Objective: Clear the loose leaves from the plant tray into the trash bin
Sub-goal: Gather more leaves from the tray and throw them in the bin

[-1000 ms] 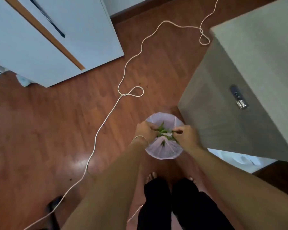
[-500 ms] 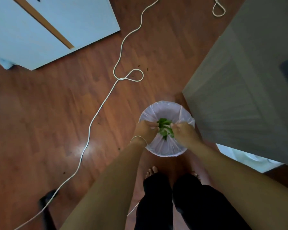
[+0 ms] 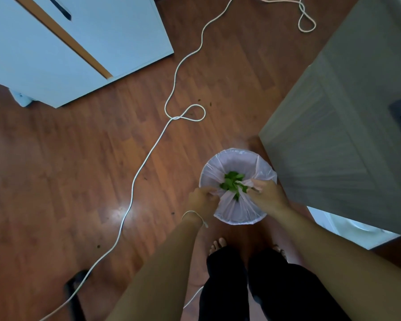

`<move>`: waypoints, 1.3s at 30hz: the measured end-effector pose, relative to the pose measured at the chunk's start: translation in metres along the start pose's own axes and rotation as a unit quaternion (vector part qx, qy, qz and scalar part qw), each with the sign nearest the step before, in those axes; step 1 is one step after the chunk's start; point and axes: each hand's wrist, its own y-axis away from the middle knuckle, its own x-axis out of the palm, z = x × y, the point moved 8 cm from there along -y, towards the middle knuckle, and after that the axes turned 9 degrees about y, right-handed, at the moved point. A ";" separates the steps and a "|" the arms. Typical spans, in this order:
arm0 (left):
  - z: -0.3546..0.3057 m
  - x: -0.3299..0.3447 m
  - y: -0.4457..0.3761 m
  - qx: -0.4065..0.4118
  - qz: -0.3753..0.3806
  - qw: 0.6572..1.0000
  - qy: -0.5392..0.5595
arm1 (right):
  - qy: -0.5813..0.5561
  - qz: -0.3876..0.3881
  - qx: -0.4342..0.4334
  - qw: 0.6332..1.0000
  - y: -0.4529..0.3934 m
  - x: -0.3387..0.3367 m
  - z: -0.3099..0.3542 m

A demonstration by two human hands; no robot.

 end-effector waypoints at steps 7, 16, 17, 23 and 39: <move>-0.020 -0.037 0.064 0.009 -0.012 0.999 0.029 | -0.039 -0.002 -0.006 0.999 0.052 -0.022 -0.004; -0.152 -0.118 0.173 0.095 -0.057 0.983 0.149 | -0.085 -0.085 -0.073 0.990 0.207 -0.164 0.092; -0.167 -0.122 0.188 0.105 -0.054 0.980 0.161 | -0.086 -0.101 -0.075 0.988 0.230 -0.183 0.096; -0.273 -0.088 0.283 0.178 0.026 0.966 0.185 | -0.120 -0.209 -0.066 0.968 0.350 -0.272 0.063; -0.412 0.255 0.465 0.386 0.264 0.875 -0.129 | -0.206 -0.362 0.188 0.889 0.548 -0.354 -0.283</move>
